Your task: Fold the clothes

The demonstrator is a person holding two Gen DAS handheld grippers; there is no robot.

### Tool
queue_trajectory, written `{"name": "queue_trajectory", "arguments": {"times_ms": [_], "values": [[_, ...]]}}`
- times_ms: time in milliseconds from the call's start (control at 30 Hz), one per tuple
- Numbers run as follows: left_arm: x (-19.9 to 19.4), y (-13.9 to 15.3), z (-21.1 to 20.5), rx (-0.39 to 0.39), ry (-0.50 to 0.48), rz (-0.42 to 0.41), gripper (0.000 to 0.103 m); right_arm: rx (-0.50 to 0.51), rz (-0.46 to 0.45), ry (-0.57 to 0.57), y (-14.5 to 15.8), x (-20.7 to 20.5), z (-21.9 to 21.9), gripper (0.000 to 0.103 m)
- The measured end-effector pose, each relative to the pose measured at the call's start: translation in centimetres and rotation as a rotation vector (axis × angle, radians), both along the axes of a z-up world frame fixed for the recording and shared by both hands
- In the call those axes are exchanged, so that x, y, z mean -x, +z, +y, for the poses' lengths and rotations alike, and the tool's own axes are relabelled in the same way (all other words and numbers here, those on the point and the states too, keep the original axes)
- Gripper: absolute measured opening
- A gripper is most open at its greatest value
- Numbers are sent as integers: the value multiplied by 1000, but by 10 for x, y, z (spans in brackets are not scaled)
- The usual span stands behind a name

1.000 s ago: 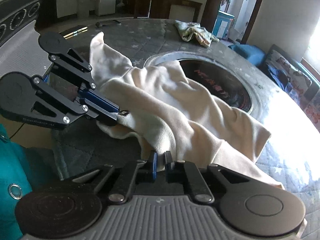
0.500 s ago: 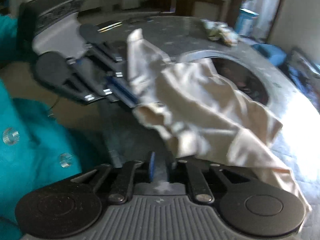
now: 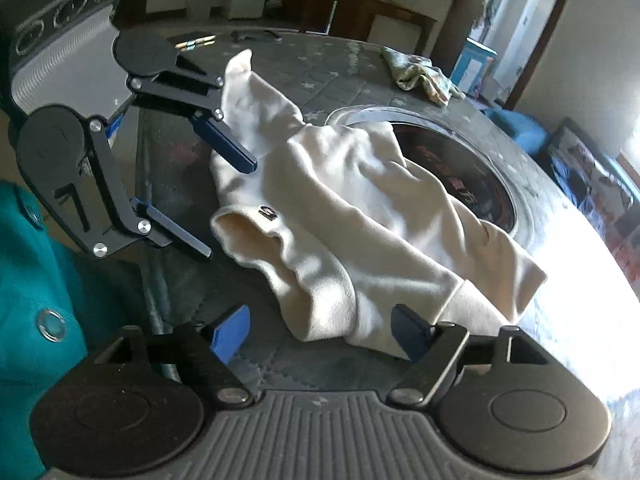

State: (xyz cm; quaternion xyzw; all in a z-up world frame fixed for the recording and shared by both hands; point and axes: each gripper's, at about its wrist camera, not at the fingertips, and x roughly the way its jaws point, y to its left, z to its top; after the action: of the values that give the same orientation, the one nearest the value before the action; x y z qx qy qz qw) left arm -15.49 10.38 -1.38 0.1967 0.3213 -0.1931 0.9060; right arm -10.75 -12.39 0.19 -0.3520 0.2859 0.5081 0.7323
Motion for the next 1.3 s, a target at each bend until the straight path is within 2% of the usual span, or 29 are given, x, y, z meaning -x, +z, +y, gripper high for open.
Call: {"name": "queue_trajectory", "arguments": {"times_ms": [33, 100, 167, 200, 300, 367, 467, 633, 733, 767, 833, 867, 1000, 1100, 1133, 1167, 1200, 1233, 1267, 1300], "values": [[0, -2, -1, -10, -10, -6, 68, 5, -8, 8, -2, 1, 1, 81], [-3, -6, -3, -22, -28, -3, 46, 15, -22, 23, -5, 2, 3, 82], [-8, -9, -4, -19, -34, 15, 36, 20, -29, 31, -5, 2, 4, 83], [-10, -11, -3, -17, -32, 21, 23, 20, -35, 33, -5, 2, 4, 84], [-14, -9, -1, 1, -20, 12, 15, 22, -56, 40, -4, 3, 4, 85], [-12, 2, 7, 55, -14, 3, 14, 31, -77, 44, -5, 3, 4, 85], [-5, 23, 22, 153, -24, 3, 14, 48, -123, 64, -6, 5, 3, 85], [7, 31, 31, 179, -58, 25, 14, 55, -205, 125, -7, 15, 2, 84], [10, 25, 29, 172, -82, 54, 14, 51, -228, 145, -10, 18, 7, 72], [10, 23, 28, 170, -94, 63, 14, 49, -221, 145, -11, 18, 9, 63], [11, 19, 26, 156, -118, 73, 14, 63, -192, 149, -14, 17, 12, 48], [12, 17, 25, 139, -133, 78, 15, 66, -150, 152, -13, 14, 12, 44], [10, 7, 22, 76, -166, 110, 19, 39, 37, 136, -3, 0, 0, 44], [6, 11, 25, 98, -183, 110, 23, -16, 108, 11, 8, -16, -18, 47], [7, 16, 26, 113, -194, 101, 23, -40, 126, -42, 12, -23, -26, 50], [7, 21, 26, 123, -199, 86, 30, -60, 135, -99, 16, -32, -35, 53], [6, 25, 25, 127, -193, 69, 48, -86, 142, -162, 19, -42, -43, 56], [5, 28, 24, 129, -184, 52, 57, -113, 149, -227, 22, -52, -52, 65], [4, 31, 22, 138, -181, 38, 61, -139, 156, -291, 25, -63, -61, 73], [1, 33, 20, 151, -182, 26, 61, -166, 163, -356, 28, -73, -70, 74]]}}
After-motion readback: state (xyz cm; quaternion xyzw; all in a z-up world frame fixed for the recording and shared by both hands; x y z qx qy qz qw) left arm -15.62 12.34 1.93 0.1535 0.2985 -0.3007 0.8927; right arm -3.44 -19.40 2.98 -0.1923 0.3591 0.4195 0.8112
